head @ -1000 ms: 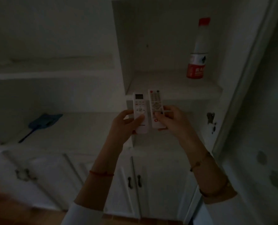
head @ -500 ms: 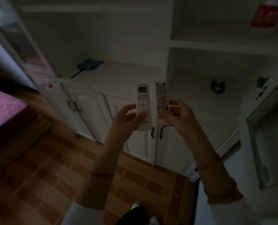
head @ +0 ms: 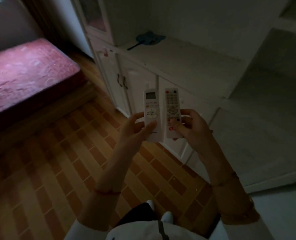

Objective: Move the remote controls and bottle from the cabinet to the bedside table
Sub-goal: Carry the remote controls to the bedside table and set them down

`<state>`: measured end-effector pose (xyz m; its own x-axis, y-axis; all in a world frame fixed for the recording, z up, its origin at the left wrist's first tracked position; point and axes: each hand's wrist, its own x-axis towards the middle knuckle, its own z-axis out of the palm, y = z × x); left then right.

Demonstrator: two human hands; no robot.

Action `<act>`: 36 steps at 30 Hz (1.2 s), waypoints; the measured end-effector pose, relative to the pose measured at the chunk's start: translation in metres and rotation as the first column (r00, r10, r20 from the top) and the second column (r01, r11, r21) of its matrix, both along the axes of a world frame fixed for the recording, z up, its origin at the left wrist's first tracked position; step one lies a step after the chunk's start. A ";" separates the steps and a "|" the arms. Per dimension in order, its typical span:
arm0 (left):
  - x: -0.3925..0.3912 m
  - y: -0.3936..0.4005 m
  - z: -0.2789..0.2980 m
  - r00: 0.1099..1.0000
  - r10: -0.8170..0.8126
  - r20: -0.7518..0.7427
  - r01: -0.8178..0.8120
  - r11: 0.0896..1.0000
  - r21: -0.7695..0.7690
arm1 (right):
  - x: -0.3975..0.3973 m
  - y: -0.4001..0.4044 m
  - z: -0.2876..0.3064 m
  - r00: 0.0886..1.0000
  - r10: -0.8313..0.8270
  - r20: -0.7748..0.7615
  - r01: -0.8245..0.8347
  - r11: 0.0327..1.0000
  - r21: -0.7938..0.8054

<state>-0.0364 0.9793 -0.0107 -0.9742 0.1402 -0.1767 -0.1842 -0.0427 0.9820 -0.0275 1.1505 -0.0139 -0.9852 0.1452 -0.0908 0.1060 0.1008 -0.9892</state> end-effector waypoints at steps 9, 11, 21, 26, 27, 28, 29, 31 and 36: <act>0.004 -0.084 -0.012 0.953 0.303 0.016 -0.303 0.953 -0.027 | -0.046 -0.088 -0.010 0.958 0.285 0.016 -0.286 0.958 0.022; 0.003 -0.106 -0.014 0.933 0.359 0.032 -0.359 0.933 -0.020 | -0.056 -0.113 -0.013 0.941 0.336 0.038 -0.337 0.941 0.016; -0.022 -0.247 -0.023 0.790 0.611 0.046 -0.612 0.791 0.003 | -0.128 -0.283 -0.015 0.774 0.631 0.050 -0.632 0.774 0.019; -0.039 -0.340 -0.020 0.711 0.703 0.017 -0.703 0.711 -0.012 | -0.164 -0.391 -0.014 0.671 0.740 0.046 -0.742 0.671 0.019; -0.042 -0.359 -0.019 0.695 0.719 0.013 -0.719 0.695 -0.014 | -0.170 -0.412 -0.013 0.653 0.756 0.041 -0.757 0.653 0.021; -0.045 -0.377 -0.018 0.676 0.737 0.008 -0.737 0.676 -0.013 | -0.176 -0.433 -0.012 0.636 0.771 0.038 -0.772 0.635 0.023; -0.048 -0.394 -0.018 0.654 0.756 0.009 -0.756 0.654 -0.010 | -0.181 -0.452 -0.011 0.616 0.787 0.039 -0.788 0.616 0.023; -0.052 -0.425 -0.018 0.604 0.797 0.017 -0.797 0.605 -0.009 | -0.191 -0.487 -0.010 0.574 0.818 0.049 -0.819 0.573 0.026; -0.066 -0.491 -0.023 0.485 0.873 0.044 -0.874 0.486 0.002 | -0.221 -0.565 -0.012 0.465 0.883 0.063 -0.885 0.465 0.016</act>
